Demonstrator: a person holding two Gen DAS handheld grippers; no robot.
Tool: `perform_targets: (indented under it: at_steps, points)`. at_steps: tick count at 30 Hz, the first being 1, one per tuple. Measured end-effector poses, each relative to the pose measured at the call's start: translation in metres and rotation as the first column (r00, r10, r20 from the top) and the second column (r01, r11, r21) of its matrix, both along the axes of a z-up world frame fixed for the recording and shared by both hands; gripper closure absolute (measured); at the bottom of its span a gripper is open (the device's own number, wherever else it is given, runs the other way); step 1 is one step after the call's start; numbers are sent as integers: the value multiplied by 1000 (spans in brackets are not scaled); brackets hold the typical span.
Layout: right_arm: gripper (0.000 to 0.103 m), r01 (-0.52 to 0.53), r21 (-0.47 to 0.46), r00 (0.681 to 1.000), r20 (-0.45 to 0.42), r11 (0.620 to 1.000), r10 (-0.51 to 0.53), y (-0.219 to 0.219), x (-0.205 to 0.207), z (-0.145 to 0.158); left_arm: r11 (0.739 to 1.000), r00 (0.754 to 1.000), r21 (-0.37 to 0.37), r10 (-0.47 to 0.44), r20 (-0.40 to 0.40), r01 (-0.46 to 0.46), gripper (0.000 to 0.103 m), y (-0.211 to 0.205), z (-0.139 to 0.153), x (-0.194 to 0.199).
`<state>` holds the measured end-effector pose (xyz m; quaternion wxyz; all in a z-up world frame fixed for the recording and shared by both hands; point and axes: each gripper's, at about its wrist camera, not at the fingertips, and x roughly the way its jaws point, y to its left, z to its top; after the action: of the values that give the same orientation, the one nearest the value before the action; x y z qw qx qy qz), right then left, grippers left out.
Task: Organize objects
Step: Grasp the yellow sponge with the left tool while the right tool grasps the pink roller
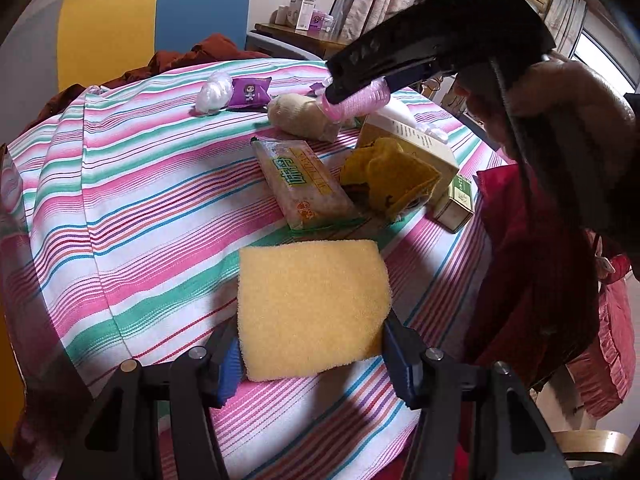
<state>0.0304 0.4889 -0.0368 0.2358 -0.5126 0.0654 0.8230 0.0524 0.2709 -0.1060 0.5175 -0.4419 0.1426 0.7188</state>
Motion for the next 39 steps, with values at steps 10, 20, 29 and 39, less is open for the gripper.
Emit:
perform_targets:
  at_steps: [10, 20, 29, 39]
  points:
    - [40, -27, -282, 970, -238, 959, -43, 0, 39, 33, 1000, 1000, 4, 0, -11, 0, 43, 0, 1, 1]
    - [40, -115, -495, 934, -350, 861, -77, -12, 36, 29, 999, 998, 25, 29, -51, -28, 43, -10, 21, 7]
    - [39, -162, -512, 933, -359, 843, -38, -30, 17, 26, 992, 995, 102, 85, -59, -79, 43, -31, 49, 4]
    - [39, -320, -403, 907, -393, 857, 153, -99, -6, 39, 936, 942, 188, 320, -101, -298, 43, -103, 96, -23]
